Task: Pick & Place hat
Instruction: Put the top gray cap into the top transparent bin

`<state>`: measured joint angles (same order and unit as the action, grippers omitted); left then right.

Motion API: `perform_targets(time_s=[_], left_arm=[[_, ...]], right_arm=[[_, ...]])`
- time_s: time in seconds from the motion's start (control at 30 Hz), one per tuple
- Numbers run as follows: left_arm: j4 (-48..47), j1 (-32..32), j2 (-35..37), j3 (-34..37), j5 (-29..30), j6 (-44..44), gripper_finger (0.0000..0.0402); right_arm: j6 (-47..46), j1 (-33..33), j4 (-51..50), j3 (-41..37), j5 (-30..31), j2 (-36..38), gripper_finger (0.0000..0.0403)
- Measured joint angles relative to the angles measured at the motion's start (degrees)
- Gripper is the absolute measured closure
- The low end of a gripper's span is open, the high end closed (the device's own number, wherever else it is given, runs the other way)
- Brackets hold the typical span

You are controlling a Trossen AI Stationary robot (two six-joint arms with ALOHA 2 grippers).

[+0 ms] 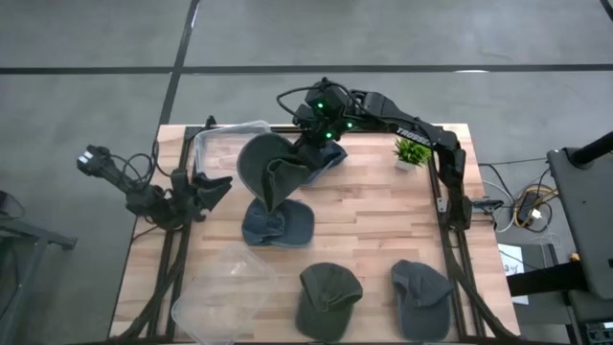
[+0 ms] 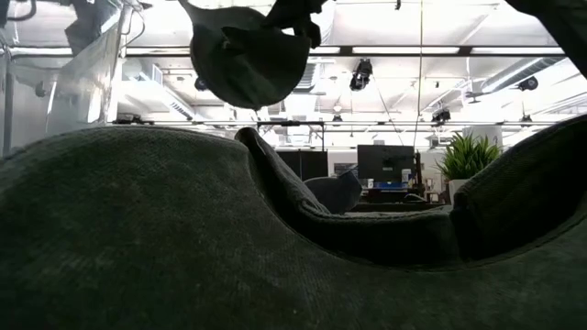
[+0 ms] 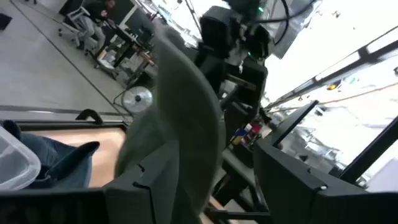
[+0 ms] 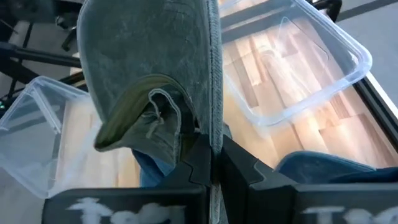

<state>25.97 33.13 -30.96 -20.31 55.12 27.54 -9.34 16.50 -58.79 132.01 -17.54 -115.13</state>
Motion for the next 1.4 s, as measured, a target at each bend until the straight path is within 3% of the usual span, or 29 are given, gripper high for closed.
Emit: perform_targets(time_s=[0.33,1.0,1.13,1.33,1.4], left_arm=[[-0.2,-3.4,-8.6,-5.5,1.0,-9.2,0.0202],[-1.6,-8.5,-13.5,-6.8,4.9,-8.0,0.0209],[-1.6,-9.2,-13.9,-6.8,5.6,-7.9,0.0252],[-1.4,-9.4,-13.8,-6.8,9.2,-6.8,0.0383],[-1.2,-9.5,-13.8,-6.8,9.3,-6.2,0.0391]], right_arm=[[-0.3,-2.1,0.3,0.0,1.6,0.1,0.0392],[0.0,-4.0,-0.6,-0.1,4.4,0.4,0.0392],[0.1,-4.3,-0.7,-0.1,4.4,0.4,0.0392],[0.3,-4.3,-0.7,-0.1,4.3,0.5,0.0390],[0.5,-4.3,-0.6,-0.1,4.2,0.6,0.0389]])
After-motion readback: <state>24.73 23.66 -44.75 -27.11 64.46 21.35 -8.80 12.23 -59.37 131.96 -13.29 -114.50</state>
